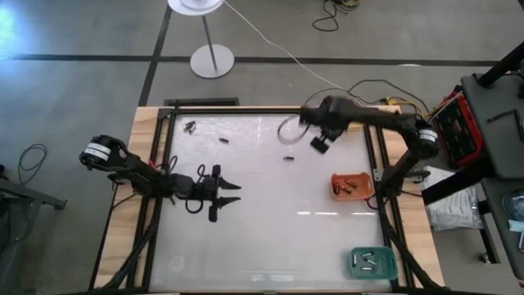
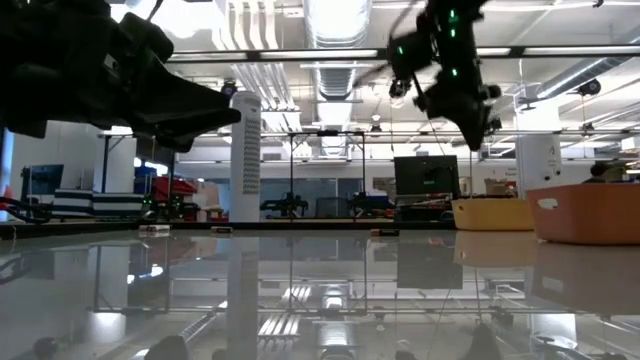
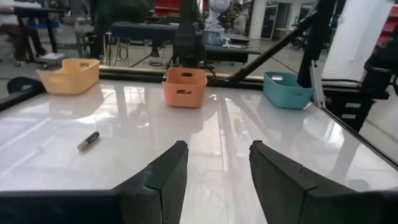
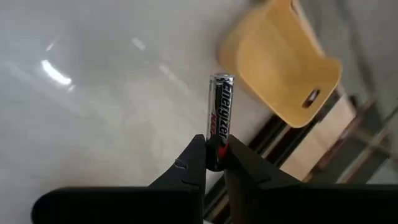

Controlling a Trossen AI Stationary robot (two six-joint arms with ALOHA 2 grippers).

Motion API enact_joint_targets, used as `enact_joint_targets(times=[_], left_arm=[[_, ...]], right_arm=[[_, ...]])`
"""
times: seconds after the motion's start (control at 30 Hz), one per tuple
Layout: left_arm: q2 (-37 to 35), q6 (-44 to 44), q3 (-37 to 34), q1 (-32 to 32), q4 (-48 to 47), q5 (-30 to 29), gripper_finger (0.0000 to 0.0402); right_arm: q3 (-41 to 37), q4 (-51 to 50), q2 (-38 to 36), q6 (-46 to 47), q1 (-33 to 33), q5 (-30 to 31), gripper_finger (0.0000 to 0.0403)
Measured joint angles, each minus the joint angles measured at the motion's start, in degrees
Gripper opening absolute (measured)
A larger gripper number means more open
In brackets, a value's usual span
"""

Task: Sort batteries
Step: Put the silver battery into the green bin

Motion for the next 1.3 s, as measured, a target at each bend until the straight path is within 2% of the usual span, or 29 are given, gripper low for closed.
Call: enact_joint_targets(times=[0.23, 0.37, 0.43, 0.67, 0.93, 1.03, 1.2, 1.3], left_arm=[[0.04, 0.54, 0.22, -1.0, -0.13, -0.09, 0.0155], [0.04, 2.6, 0.22, -0.98, -0.15, -0.58, 0.0155], [0.02, 4.26, 0.22, -0.98, -0.15, -2.87, 0.0155], [-0.82, 9.99, 1.56, -0.93, 0.65, -12.6, 0.0155], [-3.44, 19.04, 5.08, -0.93, 0.39, -13.02, 0.0155], [-3.97, 18.87, 5.3, -0.93, 0.25, -13.09, 0.0155], [-3.94, 17.35, 4.47, -0.93, -2.05, -13.31, 0.0155], [-4.12, 19.15, 4.41, -0.93, -1.97, -15.91, 0.0155]], right_arm=[[-0.61, -0.08, 5.39, -7.28, -21.6, -8.64, 0.0028], [0.69, -0.28, 10.3, -8.51, -28.82, -10.46, 0.0028], [2.2, -0.71, 12.74, -9.65, -30.74, -10.51, 0.0028], [10.56, -4.0, 20.41, -13.27, -33.76, -10.29, 0.0028], [21.64, -7.79, 30.42, -15.56, -35.53, -10.49, 0.0028], [24.37, -8.41, 34.21, -16.04, -35.64, -10.53, 0.0028], [26.42, -8.59, 37.34, -17.46, -35.35, -17.55, 0.0028], [27.14, -8.56, 38.13, -17.43, -35.37, -18.0, 0.0028]])
